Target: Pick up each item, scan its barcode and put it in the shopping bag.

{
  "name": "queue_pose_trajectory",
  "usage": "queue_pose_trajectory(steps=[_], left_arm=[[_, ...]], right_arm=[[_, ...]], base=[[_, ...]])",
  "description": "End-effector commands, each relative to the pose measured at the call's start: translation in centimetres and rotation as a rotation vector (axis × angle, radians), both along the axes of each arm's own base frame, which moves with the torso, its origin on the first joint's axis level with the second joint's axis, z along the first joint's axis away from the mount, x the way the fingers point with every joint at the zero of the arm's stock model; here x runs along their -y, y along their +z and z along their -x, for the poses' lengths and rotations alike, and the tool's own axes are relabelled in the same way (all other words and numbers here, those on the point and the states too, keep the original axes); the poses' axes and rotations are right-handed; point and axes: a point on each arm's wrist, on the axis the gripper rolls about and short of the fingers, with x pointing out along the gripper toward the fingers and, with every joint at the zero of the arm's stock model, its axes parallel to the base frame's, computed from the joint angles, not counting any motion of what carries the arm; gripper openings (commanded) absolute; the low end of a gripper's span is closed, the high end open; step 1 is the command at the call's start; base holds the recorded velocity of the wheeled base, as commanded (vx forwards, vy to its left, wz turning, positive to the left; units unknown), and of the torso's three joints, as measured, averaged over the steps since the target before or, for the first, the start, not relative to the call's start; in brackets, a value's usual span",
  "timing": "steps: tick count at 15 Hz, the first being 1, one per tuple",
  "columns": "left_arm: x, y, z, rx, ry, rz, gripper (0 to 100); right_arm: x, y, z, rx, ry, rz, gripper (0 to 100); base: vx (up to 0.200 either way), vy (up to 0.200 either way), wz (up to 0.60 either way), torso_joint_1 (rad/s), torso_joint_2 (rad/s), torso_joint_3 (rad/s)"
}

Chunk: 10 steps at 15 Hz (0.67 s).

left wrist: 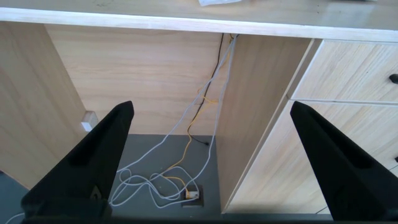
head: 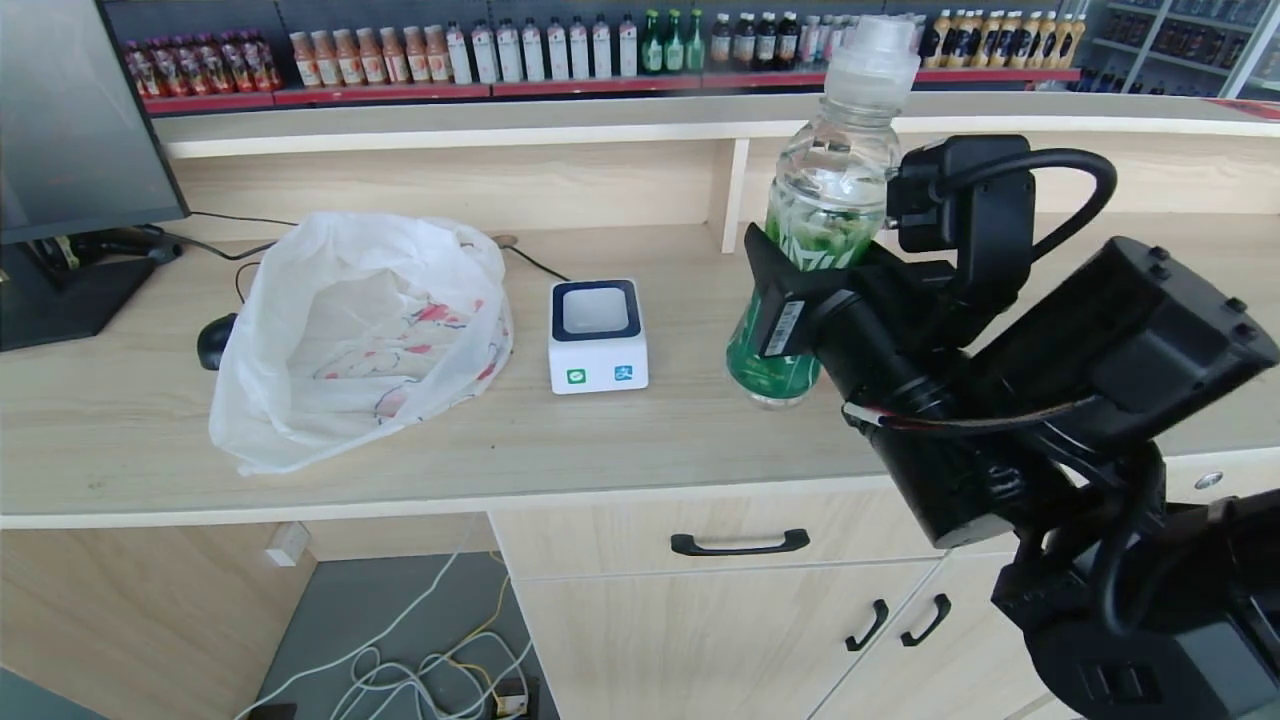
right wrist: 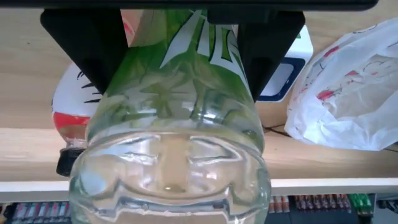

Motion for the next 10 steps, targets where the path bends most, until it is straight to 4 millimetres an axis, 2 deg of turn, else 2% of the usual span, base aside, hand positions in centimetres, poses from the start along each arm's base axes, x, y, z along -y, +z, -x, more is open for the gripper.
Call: queue_pose_trajectory(steps=[1,6,8,10], left_arm=[[0.0,0.0,0.0,0.000,0.000,0.000,100],[0.0,0.0,0.0,0.000,0.000,0.000,100],[0.0,0.0,0.0,0.000,0.000,0.000,100],[0.0,0.0,0.0,0.000,0.000,0.000,100]], right_arm=[[0.5,-1.0,2.5,-0.013,0.031,0.017,0],[1.9,-1.8,3.8,-0.018,0.026,0.042,0],[3.4,-2.3,5.1,-0.034,0.028,0.061,0],[4.0,-3.0,6.2,-0.039,0.045,0.085,0]], base=[[0.000,0.000,0.00,0.000,0.00,0.000],[0.000,0.000,0.00,0.000,0.00,0.000],[0.000,0.000,0.00,0.000,0.00,0.000],[0.000,0.000,0.00,0.000,0.00,0.000]])
